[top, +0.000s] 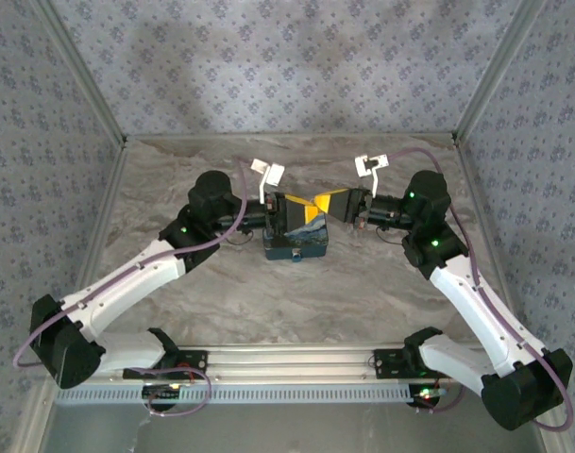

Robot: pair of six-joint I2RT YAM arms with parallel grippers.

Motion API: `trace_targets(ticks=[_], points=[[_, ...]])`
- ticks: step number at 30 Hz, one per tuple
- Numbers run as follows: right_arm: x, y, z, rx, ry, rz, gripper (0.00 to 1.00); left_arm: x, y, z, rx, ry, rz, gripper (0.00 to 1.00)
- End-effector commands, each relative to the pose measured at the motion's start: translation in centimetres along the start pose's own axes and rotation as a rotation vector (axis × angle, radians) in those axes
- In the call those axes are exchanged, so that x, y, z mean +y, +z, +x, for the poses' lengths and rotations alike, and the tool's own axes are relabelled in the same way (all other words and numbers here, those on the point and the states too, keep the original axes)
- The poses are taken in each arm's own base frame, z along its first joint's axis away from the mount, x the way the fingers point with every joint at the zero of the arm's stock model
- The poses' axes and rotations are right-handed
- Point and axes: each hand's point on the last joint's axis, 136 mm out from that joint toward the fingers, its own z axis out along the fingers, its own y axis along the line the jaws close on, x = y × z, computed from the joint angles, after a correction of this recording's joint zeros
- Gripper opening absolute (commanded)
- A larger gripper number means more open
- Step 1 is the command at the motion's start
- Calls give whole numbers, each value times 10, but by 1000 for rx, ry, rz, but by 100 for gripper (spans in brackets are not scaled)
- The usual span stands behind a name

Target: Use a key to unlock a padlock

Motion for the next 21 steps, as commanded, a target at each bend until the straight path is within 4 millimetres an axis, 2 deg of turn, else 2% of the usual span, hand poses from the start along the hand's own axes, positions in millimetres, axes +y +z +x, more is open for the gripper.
trace_targets(ticks=[1,3,9,14,21], points=[[6,-2,2,5,-2,-14,0,-21,1,-9,-8,44,59,27],[5,-3,3,4,-2,-14,0,-19,1,-8,-6,42,53,22],[4,-4,2,2,-1,-10,0,-19,-2,-6,-4,48,39,16],[3,-6,1,-3,-1,-6,0,-14,-4,-3,0,42,15,16],[2,-8,0,-12,-2,0,0,-13,-7,0,4,41,2,10]])
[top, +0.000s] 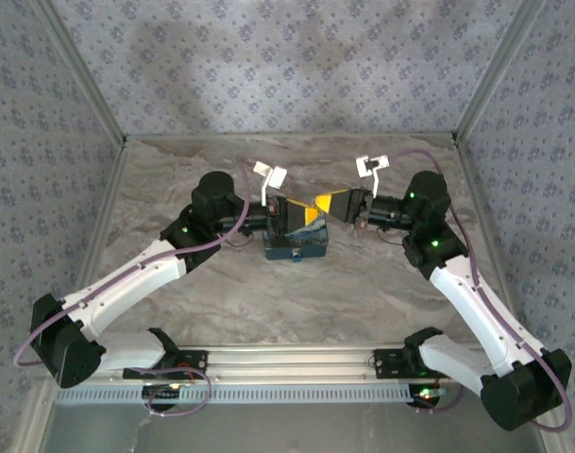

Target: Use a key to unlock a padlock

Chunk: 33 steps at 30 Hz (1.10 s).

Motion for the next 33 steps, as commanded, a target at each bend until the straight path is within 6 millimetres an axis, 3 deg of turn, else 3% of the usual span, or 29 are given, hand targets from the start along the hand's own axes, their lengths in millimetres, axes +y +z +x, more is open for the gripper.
trace_targets(ticks=[1,6,14,18,25,30,33], points=[[8,-6,-1,-10,-15,-13,0,-17,-8,-6,-19,47,19,10],[8,-7,0,-7,-13,-13,0,-15,-9,-2,-11,39,11,2],[2,-9,4,5,-7,2,1,-14,-13,2,16,44,-17,0],[-1,-12,6,11,-4,14,32,-16,-13,7,61,43,-19,0],[7,-7,16,68,-11,-31,49,-24,-10,8,97,45,17,0],[13,0,26,119,-8,-76,48,-28,-9,7,108,46,37,0],[19,2,29,134,-26,-95,42,-30,-8,8,119,44,46,0]])
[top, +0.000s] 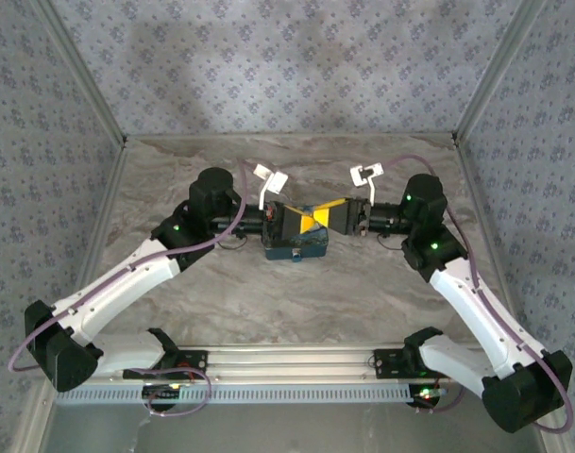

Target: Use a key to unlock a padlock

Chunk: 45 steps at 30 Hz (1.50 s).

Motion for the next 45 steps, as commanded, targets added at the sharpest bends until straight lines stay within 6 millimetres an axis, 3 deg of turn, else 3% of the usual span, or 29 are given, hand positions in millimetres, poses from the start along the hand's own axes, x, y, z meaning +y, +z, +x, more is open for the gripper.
trace_targets(ticks=[1,5,10,12,15,17,21,28,32,40,45], points=[[15,2,2,33,-48,-44,39,-18,-1,-7,10,46,48,0],[15,4,4,41,-49,-50,29,-20,0,-6,18,46,59,0],[16,4,3,41,-61,-55,4,-21,-1,-5,22,47,68,0],[16,4,3,40,-66,-52,0,-21,-1,-4,22,48,67,0],[15,3,2,29,-65,-39,0,-21,-3,-4,18,51,62,1],[15,2,0,18,-71,-34,0,-21,-4,-3,12,51,55,16],[13,0,-5,-6,-70,-14,0,-20,-8,0,0,52,41,29],[11,-2,-10,-28,-66,-9,0,-19,-15,-1,-26,48,37,30],[6,-3,-12,-43,-57,11,0,-20,-15,-2,-29,48,41,37],[7,-4,-15,-53,-58,9,0,-18,-12,-1,-26,39,49,35],[7,-4,-15,-57,-60,9,0,-17,-9,-3,-25,36,59,24]])
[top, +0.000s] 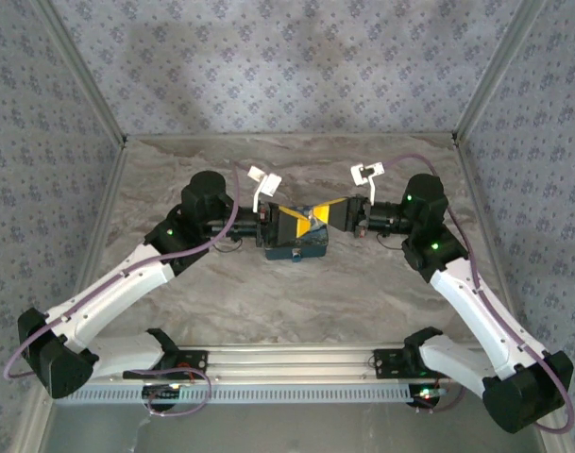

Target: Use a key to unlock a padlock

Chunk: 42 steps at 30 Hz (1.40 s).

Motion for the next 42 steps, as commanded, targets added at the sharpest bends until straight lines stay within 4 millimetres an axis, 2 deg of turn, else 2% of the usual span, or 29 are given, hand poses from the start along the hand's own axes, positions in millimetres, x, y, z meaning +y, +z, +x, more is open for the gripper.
trace_targets(ticks=[1,10,11,15,18,20,21,24,25,29,31,32,37,39,42], points=[[6,-2,-8,-28,-31,-7,0,-9,2,-5,-4,28,44,24],[4,-3,-7,-37,-33,2,0,-5,9,-5,10,9,51,27],[4,-4,-7,-38,-33,3,0,-5,9,-4,12,8,51,25],[4,-4,-7,-40,-37,5,0,-4,8,-5,6,15,41,6],[1,-6,-6,-39,-35,13,0,-3,7,-4,5,15,28,0],[-1,-8,-4,-32,-38,24,0,1,6,-3,8,11,3,0],[-4,-8,-2,-28,-33,36,5,4,5,-2,15,9,-16,0],[-17,-14,3,-24,-28,97,37,16,4,5,66,-15,-81,0],[-22,-17,4,-25,-27,123,43,21,4,8,88,-24,-109,0],[-52,-27,6,-57,-34,260,49,43,3,25,211,-81,-221,0],[-72,-34,6,-103,-37,359,60,56,4,36,274,-121,-268,0],[-82,-38,7,-124,-46,400,63,62,5,42,309,-140,-288,0],[-98,-35,20,-130,-83,382,62,87,4,69,483,-214,-378,0],[-102,-33,28,-93,-45,353,58,87,6,76,530,-228,-363,0],[-102,-27,37,-66,6,226,49,76,7,76,559,-219,-311,0]])
